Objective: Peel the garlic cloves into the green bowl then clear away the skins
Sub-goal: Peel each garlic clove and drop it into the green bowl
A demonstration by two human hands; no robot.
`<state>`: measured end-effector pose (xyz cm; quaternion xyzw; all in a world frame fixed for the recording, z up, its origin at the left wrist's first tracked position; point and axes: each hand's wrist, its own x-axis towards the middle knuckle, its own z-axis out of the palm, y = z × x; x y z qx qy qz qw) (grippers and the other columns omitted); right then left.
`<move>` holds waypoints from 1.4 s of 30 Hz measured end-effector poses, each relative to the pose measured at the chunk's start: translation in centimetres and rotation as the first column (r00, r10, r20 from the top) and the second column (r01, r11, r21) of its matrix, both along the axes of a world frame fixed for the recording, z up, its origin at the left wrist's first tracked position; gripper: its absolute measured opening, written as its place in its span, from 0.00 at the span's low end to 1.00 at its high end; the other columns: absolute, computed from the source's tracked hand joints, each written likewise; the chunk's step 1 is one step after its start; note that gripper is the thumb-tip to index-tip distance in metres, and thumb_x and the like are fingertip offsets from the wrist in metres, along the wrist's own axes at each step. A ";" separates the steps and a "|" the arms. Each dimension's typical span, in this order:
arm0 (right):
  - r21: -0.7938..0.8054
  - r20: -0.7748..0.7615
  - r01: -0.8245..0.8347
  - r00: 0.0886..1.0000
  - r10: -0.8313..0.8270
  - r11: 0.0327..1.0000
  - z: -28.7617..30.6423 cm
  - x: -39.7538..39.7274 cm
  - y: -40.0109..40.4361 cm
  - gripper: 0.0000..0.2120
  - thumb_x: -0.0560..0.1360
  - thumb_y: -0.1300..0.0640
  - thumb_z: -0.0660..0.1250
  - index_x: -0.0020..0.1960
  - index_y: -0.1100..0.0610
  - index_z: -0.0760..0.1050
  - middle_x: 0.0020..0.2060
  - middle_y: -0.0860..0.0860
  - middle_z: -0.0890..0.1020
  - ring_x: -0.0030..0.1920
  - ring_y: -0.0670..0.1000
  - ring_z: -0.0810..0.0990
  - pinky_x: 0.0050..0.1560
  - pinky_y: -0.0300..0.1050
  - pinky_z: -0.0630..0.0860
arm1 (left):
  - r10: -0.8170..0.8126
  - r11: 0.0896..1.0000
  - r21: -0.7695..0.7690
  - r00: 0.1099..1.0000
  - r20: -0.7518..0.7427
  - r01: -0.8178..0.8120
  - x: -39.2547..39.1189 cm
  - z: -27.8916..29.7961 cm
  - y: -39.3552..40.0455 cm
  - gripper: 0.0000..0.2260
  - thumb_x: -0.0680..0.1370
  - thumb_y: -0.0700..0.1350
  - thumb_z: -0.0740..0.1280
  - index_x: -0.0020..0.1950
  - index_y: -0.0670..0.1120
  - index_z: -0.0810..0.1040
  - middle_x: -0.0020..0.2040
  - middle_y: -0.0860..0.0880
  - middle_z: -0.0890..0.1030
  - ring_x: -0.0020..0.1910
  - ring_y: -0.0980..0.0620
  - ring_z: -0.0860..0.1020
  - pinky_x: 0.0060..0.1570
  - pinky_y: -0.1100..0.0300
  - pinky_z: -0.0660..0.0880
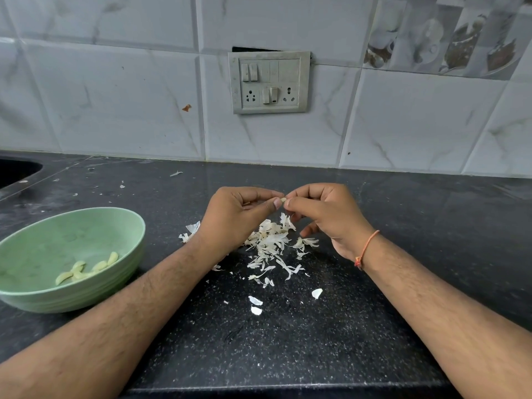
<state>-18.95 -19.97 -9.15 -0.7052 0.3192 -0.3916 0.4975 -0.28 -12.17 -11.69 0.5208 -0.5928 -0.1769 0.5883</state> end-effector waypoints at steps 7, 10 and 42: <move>-0.032 0.009 0.034 0.999 -0.034 0.999 -0.3 0.4 -0.1 0.01 0.74 0.60 0.77 0.44 0.56 0.87 0.38 0.53 0.86 0.38 0.50 0.84 0.33 0.46 0.78 | 0.047 0.999 0.012 0.998 0.050 -0.048 -0.1 0.1 0.1 0.05 0.78 0.48 0.78 0.53 0.54 0.90 0.32 0.60 0.84 0.28 0.60 0.73 0.35 0.63 0.74; -0.027 0.005 0.026 1.000 -0.026 0.999 -0.3 0.6 0.0 0.03 0.73 0.59 0.78 0.45 0.57 0.86 0.36 0.52 0.84 0.38 0.51 0.84 0.31 0.45 0.76 | 0.060 0.998 0.019 0.996 0.066 -0.061 0.0 -0.1 0.0 0.04 0.77 0.52 0.78 0.51 0.58 0.90 0.35 0.51 0.86 0.32 0.51 0.80 0.36 0.52 0.81; -0.142 0.284 -0.139 0.943 0.175 0.980 3.6 0.1 8.1 0.11 0.75 0.68 0.77 0.53 0.59 0.79 0.50 0.58 0.87 0.49 0.53 0.84 0.37 0.51 0.84 | 0.343 0.939 -0.264 0.674 0.654 -0.221 -1.1 7.2 10.3 0.08 0.83 0.51 0.68 0.58 0.51 0.84 0.50 0.54 0.84 0.47 0.51 0.81 0.46 0.52 0.77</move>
